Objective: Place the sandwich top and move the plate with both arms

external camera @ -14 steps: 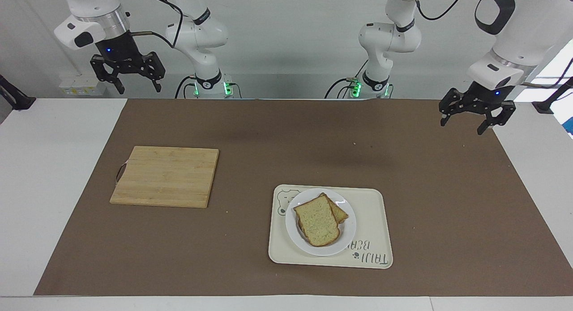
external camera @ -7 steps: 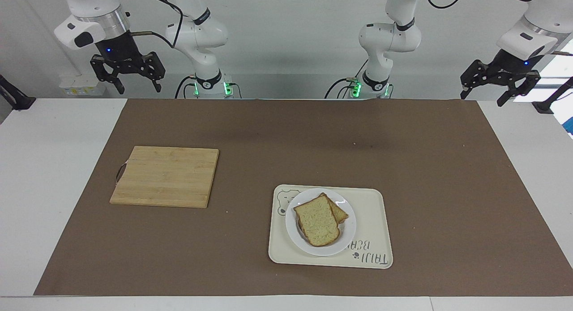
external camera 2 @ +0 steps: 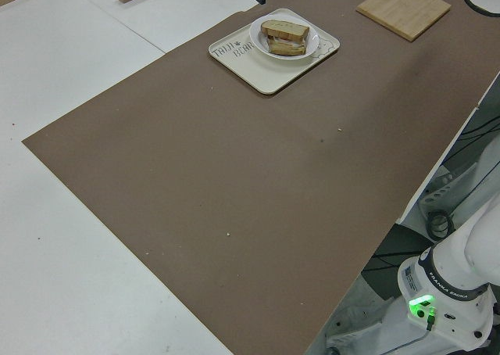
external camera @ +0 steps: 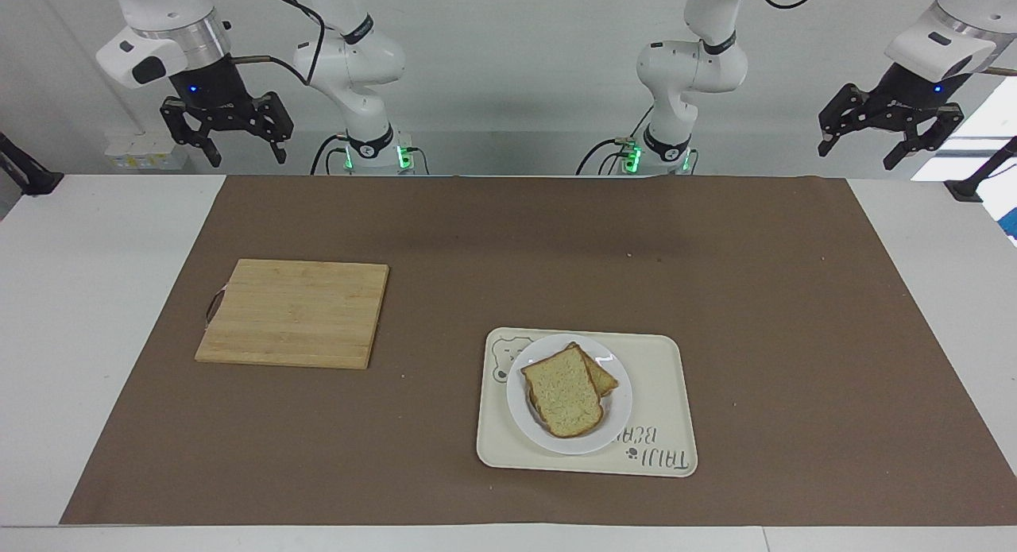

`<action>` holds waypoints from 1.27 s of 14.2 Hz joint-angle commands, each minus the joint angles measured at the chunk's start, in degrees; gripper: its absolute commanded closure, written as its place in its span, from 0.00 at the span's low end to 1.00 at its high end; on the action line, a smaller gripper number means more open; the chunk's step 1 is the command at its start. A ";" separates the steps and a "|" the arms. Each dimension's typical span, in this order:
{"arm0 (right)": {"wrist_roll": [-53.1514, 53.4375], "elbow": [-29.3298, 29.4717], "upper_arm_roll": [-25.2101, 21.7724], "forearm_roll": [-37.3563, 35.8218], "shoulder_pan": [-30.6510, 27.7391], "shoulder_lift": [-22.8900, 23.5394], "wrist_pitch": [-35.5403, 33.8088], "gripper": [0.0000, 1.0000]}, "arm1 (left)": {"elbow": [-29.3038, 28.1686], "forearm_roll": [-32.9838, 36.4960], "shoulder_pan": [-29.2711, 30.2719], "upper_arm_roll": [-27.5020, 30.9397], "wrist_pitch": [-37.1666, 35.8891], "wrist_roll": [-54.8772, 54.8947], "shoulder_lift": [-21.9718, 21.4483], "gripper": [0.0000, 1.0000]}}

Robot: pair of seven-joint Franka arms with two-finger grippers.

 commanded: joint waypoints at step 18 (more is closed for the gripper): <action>-0.93 -0.24 0.14 -0.06 -0.25 -0.68 -0.70 0.00 | 1.33 0.27 12.09 -12.89 -2.31 -3.74 -1.32 0.00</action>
